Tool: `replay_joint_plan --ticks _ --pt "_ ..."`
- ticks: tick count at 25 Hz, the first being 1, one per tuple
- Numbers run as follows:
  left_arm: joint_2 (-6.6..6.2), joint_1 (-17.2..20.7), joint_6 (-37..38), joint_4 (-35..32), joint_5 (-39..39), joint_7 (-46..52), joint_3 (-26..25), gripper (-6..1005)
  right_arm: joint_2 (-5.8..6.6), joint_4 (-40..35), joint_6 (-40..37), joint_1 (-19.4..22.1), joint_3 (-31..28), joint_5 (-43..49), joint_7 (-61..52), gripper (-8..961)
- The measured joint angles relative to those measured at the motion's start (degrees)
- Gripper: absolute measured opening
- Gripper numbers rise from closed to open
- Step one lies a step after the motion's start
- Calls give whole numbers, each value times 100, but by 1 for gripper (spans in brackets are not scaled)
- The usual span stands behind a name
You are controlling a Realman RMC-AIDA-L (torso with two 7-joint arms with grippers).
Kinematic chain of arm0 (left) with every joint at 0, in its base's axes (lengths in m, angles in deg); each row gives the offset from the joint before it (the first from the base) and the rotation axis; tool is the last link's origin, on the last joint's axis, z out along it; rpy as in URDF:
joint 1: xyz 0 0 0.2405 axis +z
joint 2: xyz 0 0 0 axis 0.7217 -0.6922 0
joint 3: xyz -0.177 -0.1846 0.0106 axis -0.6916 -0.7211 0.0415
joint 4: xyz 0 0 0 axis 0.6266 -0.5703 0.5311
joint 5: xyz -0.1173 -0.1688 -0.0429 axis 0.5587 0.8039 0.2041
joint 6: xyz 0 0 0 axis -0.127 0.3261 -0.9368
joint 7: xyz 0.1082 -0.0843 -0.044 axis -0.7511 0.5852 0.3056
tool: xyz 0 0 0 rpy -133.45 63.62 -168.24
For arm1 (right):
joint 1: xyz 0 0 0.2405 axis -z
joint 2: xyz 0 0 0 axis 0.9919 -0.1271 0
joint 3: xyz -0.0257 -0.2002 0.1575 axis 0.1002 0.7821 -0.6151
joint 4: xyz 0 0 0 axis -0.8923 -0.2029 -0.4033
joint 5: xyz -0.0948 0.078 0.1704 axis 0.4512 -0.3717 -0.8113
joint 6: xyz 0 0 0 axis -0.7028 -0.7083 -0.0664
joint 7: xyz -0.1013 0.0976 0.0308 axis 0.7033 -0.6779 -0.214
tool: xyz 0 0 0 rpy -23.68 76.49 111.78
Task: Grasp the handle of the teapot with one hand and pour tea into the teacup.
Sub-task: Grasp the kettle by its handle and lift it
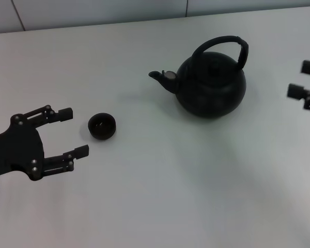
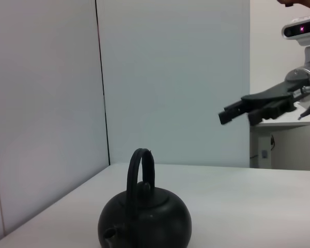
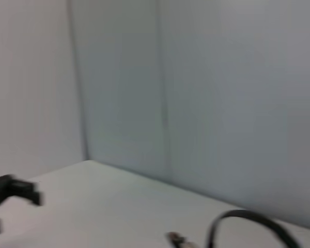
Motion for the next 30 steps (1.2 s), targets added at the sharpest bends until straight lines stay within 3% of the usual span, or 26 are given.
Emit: replay_joint_plan --ticks 11,30 --pt "-15 21 -7 -4 -21 90 -52 799 26 712 983 -298 -35 38 119 696" --pt "-15 46 -35 4 -32 90 -53 799 57 1900 1761 -967 22 44 635 698"
